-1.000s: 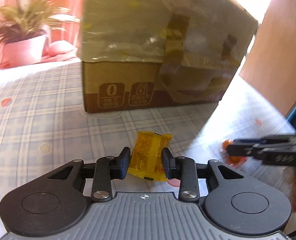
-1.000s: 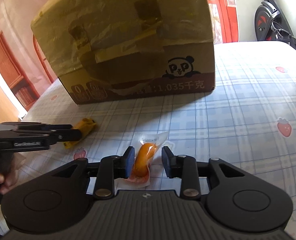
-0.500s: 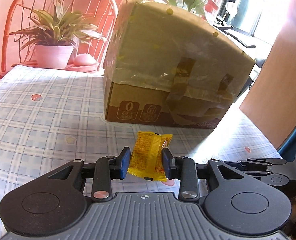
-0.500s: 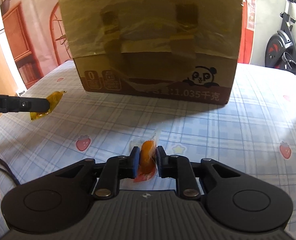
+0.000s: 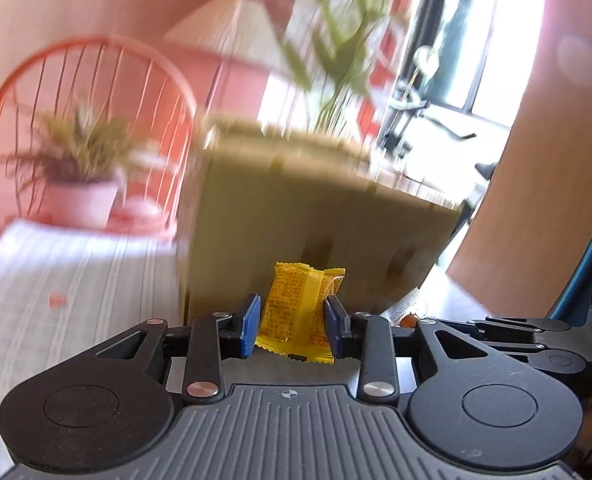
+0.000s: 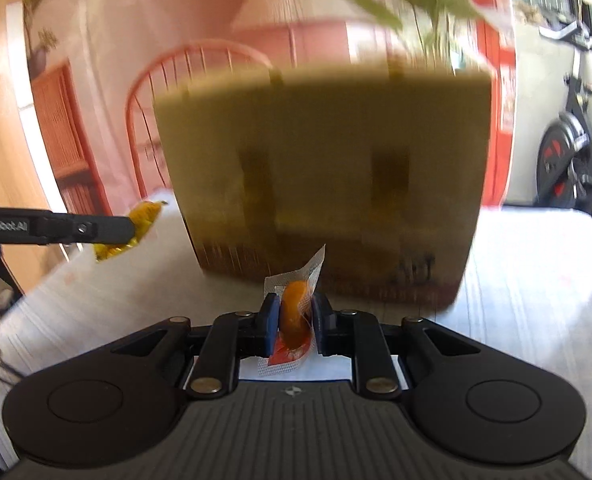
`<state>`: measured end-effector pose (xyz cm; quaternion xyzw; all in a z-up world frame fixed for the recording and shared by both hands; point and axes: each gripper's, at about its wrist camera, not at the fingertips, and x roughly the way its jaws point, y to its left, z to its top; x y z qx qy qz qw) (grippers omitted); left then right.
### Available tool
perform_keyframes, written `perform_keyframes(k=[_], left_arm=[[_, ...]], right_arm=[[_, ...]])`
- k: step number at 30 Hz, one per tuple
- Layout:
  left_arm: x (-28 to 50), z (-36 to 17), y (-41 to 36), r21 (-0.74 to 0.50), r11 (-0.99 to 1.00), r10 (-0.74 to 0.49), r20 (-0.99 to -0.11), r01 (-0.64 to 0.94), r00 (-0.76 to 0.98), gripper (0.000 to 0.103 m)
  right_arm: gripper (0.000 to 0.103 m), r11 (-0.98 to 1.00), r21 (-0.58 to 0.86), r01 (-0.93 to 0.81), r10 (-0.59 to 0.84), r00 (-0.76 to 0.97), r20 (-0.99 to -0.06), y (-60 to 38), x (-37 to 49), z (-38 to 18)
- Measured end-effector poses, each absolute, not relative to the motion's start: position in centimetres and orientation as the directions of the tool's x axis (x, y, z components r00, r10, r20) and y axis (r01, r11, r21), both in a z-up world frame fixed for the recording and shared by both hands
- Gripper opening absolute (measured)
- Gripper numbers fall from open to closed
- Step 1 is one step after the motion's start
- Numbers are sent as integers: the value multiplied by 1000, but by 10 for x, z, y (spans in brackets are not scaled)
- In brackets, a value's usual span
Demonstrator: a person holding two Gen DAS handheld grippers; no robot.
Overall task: Organize snacks
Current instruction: 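Lift the yellow packet and orange candy and carry them over the box, then open both grippers to drop the packet and candy into the box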
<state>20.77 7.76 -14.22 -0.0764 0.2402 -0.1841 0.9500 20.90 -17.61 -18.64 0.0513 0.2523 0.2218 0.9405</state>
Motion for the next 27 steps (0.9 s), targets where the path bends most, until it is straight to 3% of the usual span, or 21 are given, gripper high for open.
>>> perform_keyframes(k=[8,14,18,27], left_arm=[[241,-77,62,-210,912,-403,-302,352,864,36],[285,-61,46,-177,926,-374,-323,332,869,36],[317,-64,39,-148,944,-328,-373,294,868,36],[348,-85,39,-142,956,-294,-465,257,835,37]], right_arm=[[19,878,175,-446,479,833,-277,-176,234,-106],[19,892,146,-429,452,862,-231,-171,279,-77],[19,901,151,-407,434,864,-255,-168,314,-76],[21,913,98,-397,401,824,-401,-156,349,-96]])
